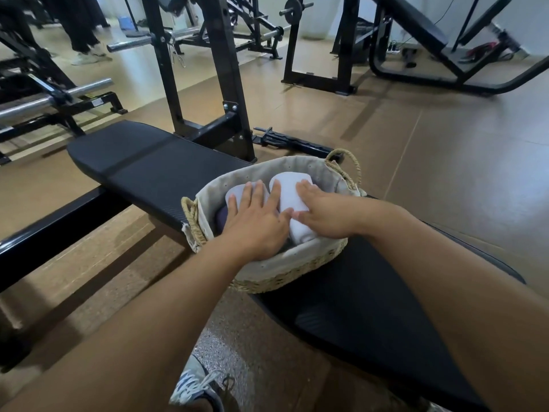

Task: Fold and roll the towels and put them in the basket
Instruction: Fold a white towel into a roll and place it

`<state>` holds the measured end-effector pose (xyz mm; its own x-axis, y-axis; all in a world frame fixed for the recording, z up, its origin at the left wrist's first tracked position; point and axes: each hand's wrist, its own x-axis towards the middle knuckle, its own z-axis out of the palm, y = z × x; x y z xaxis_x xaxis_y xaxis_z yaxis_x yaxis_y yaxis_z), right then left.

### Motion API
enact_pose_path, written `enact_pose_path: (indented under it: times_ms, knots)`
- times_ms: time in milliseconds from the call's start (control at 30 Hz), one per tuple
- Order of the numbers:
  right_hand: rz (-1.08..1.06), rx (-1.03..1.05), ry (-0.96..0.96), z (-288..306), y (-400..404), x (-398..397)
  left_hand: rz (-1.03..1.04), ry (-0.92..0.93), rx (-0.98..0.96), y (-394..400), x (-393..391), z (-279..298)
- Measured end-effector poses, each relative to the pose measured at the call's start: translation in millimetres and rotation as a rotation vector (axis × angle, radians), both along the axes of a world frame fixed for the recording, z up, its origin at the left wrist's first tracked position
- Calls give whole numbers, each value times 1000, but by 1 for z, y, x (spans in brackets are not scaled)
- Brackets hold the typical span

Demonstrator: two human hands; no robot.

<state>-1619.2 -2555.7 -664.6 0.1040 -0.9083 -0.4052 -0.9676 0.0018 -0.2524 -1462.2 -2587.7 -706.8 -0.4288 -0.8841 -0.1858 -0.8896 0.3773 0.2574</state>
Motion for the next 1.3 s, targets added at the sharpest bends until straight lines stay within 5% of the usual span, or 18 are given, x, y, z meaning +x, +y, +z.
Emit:
enact_pose_path:
  times_ms: [400,833,1000,1300]
  knots:
    - [-16,-42,-24,-15,-9,-1,26,-25,-55,3,-2,1]
    - [39,-127,-44,32,-8,-38,24,211,-256,10,-2,15]
    - [98,-37,110,27,1,-29,-69,49,-109,12,-1,11]
    - [76,7,83,9,9,-7,-108,-123,-11,14,0,14]
